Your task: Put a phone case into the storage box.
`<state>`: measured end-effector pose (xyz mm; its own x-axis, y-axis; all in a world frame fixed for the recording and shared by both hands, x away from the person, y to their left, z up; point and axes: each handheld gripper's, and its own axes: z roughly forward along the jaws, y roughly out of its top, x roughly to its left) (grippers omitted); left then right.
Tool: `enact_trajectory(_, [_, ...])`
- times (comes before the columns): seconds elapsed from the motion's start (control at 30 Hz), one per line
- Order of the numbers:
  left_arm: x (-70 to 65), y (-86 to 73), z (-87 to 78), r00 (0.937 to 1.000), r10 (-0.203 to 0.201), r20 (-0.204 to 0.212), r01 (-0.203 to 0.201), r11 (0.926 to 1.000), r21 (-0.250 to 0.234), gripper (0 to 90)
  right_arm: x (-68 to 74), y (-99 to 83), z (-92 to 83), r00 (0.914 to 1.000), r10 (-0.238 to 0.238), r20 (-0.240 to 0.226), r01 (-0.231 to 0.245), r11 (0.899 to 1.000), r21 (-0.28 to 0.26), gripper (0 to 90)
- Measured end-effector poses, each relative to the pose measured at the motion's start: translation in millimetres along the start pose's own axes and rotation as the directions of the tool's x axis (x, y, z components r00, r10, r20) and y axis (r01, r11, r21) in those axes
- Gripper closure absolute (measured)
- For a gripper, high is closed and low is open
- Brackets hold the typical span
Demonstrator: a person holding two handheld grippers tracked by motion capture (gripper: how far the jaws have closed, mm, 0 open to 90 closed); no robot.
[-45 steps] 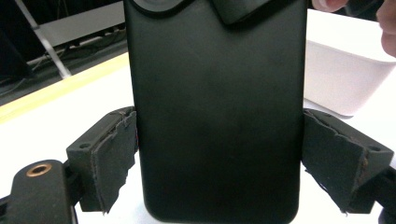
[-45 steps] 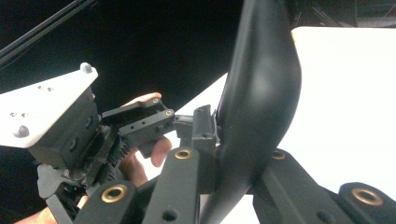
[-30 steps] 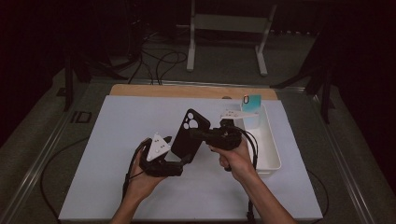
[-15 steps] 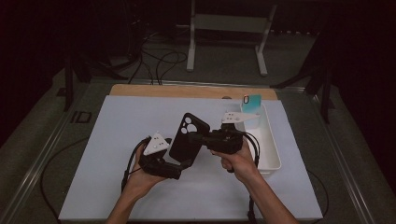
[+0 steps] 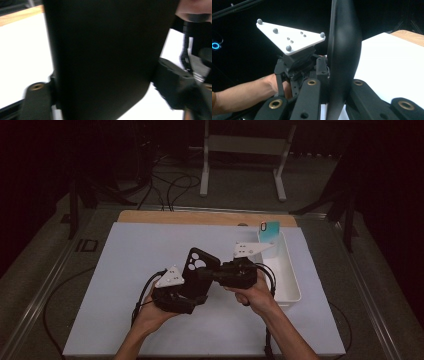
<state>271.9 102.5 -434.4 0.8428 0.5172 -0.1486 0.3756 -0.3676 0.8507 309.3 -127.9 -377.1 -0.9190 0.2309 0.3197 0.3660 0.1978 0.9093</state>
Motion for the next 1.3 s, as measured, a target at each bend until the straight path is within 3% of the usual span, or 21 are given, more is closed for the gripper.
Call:
enact_trajectory(0.17, [0.8, -0.3, 0.8, 0.9999, -0.007, 0.013, 0.007, 0.9999, 0.008, 31.4, -2.7, 0.2, -0.4, 0.9999, -0.014, 0.007, 0.014, 1.0, 0.011, 85.1])
enact_trajectory(0.37, [3.1, -1.7, 0.3, 0.9971, -0.02, 0.074, 0.019, 0.9997, 0.013, 33.8, -7.6, 0.2, -1.6, 0.9996, -0.016, -0.025, 0.017, 0.999, 0.034, 84.8])
enact_trajectory(0.53, [2.8, -0.8, -1.3, 0.9978, -0.028, 0.06, 0.029, 0.9996, -0.007, 29.0, -6.0, -1.1, -1.7, 0.9985, -0.05, -0.022, 0.051, 0.997, 0.053, 84.8])
enact_trajectory(0.63, [3.4, -1.4, -3.3, 0.9975, -0.022, 0.067, 0.022, 0.9997, -0.008, 39.9, -5.8, -1.7, -1.7, 0.9984, -0.054, -0.012, 0.055, 0.997, 0.055, 84.9])
enact_trajectory(0.83, [3.5, -2.0, -5.0, 0.9966, 0.0, 0.082, 0.001, 1.0, -0.009, 52.5, -7.9, 0.1, -5.0, 0.9979, -0.064, 0.008, 0.064, 0.997, 0.051, 83.7])
enact_trajectory(1.03, [2.2, -2.7, -1.0, 0.9931, 0.007, 0.117, -0.009, 0.9998, 0.019, 72.3, -8.9, 2.0, -6.9, 0.9947, -0.084, 0.059, 0.081, 0.996, 0.047, 67.5])
enact_trajectory(1.1, [0.4, -3.3, 1.3, 0.9936, 0.014, 0.112, -0.017, 0.9995, 0.027, 80.9, -8.6, 2.3, -7.0, 0.9954, -0.08, 0.052, 0.078, 0.996, 0.039, 61.5])
enact_trajectory(1.17, [0.1, -3.5, 2.3, 0.9931, 0.013, 0.117, -0.017, 0.9993, 0.032, 82.8, -8.0, 2.7, -7.0, 0.9946, -0.084, 0.062, 0.083, 0.996, 0.026, 58.5])
enact_trajectory(1.3, [-0.6, -2.9, 1.9, 0.9979, 0.023, 0.06, -0.024, 0.9995, 0.018, 84.9, -3.2, 5.0, -4.9, 0.9884, -0.114, 0.101, 0.11, 0.993, 0.037, 42.8])
